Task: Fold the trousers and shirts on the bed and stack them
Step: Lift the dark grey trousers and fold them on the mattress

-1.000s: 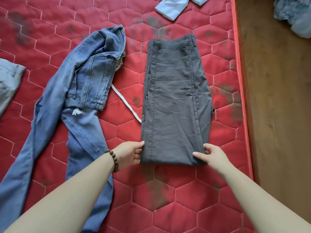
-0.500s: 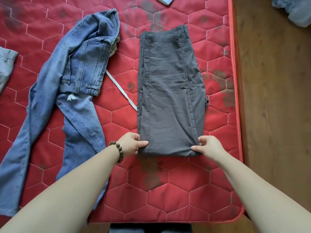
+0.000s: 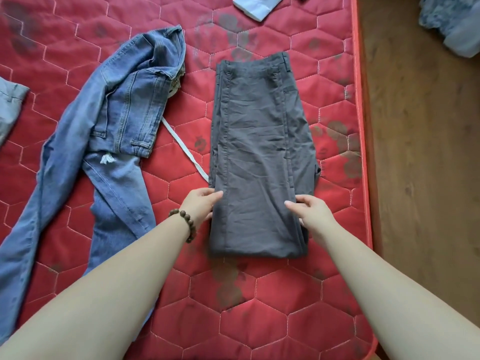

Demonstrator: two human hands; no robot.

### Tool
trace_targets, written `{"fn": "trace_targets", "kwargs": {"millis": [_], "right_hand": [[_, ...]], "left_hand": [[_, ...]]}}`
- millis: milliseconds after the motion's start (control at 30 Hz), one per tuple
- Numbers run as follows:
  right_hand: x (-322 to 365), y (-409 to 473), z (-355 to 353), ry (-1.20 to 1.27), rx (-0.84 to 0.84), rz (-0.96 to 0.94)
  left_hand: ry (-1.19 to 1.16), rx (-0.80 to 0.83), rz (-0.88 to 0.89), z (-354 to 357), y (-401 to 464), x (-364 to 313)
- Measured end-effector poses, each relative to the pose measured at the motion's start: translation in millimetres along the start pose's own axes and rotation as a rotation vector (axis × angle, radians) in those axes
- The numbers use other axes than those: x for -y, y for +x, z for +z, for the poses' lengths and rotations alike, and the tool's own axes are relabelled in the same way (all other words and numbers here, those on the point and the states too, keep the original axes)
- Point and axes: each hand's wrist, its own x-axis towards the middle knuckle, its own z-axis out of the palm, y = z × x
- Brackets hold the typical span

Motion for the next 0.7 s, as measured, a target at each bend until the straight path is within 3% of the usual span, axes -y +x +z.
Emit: {"fn": "trace_targets", "kwargs": {"millis": [100,267,367,400,467,533,567,633,700], "right_hand": [[23.1,25.8,8.2,0.084,-0.015,-0.014],[46.6,57.6,13.5,0.016,-0.121,-0.079],[50.3,60.9,13.9,-0.142,-0.251,-0.107],[51.4,58.8,14.3,-0.205,-0.312,-0.137],[53.5,54.0,15.9,-0.320,-0.451,-0.327],[58.0,50.5,23.1,-0.507,-0.499,-0.643],[59.3,51.9,28.7,-0.612,-0.464,-0.771],[61.0,59.2,42.3,-0.785,-0.292,-0.878],[64.1,69.6,54.0,-0.909,-0.138,-0.861]], "left_hand": [[0.090,-0.039,0.079,7.3,19.1,-26.4],[0.260,-0.128,0.211,23.2,40.5,-60.2],[0.331,-0.301,0.281,34.3,33.5,-71.5],[0.386,-0.398,0.362,36.3,28.0,-71.9],[0.600,-0.513,0.695,42.5,15.9,-70.2],[0.828,-0.440,0.982,54.5,12.1,-65.1],[0.954,-0.344,1.032,61.3,14.5,-63.2],[1.248,-0.175,0.972,73.7,24.1,-59.2],[1.414,-0.150,0.892,81.2,41.8,-59.4]]}}
